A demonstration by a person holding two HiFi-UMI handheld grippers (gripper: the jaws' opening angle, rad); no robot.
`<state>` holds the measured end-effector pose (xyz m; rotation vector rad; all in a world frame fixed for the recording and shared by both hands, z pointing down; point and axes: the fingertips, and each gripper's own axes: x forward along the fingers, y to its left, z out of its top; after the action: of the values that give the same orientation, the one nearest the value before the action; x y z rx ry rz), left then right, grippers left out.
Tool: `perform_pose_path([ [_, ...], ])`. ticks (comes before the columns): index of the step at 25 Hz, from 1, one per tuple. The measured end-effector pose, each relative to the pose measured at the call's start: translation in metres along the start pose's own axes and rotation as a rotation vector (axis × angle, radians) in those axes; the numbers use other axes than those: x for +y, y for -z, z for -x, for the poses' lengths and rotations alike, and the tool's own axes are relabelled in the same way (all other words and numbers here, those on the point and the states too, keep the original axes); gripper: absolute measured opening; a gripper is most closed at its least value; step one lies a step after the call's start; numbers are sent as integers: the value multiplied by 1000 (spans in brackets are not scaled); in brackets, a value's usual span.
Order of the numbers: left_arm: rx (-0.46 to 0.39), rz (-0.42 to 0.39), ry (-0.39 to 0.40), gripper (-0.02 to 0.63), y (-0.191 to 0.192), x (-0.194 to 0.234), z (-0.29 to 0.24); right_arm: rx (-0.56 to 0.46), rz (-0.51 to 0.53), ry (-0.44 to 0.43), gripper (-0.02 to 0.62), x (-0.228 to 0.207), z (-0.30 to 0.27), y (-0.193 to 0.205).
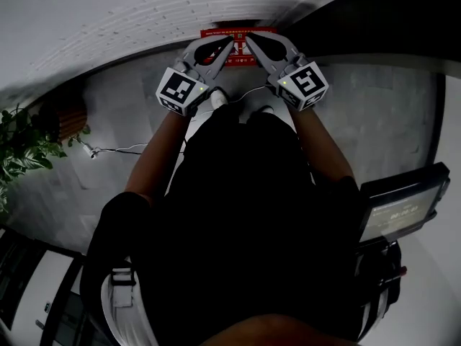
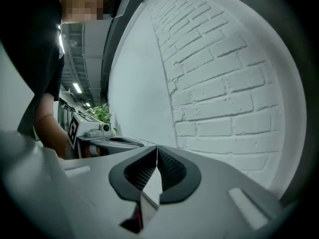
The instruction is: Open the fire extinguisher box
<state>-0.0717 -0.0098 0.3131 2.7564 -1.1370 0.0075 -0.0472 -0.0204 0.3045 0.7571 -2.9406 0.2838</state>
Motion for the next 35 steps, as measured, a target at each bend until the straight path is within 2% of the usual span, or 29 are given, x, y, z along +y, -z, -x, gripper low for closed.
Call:
perform_pose_path([
  [3, 24, 21, -2, 1, 23, 36, 4, 23, -62, 41, 11, -14, -29, 27],
  [10, 97, 82, 6, 1, 67, 48, -9, 78, -196, 145, 11, -54, -37, 78],
  [17, 175, 123, 2, 2, 116, 35, -27, 124, -337, 211, 11, -88, -28, 150],
  [29, 352, 166, -32, 2, 236, 27, -45, 272, -616, 284, 11, -108, -15, 321],
  [31, 372, 180, -35, 2, 254, 24, -47, 285, -703, 304, 11, -109, -11, 348],
  [35, 417, 170, -50, 2, 283, 25, -48, 269, -961, 390, 14, -118, 0, 403],
])
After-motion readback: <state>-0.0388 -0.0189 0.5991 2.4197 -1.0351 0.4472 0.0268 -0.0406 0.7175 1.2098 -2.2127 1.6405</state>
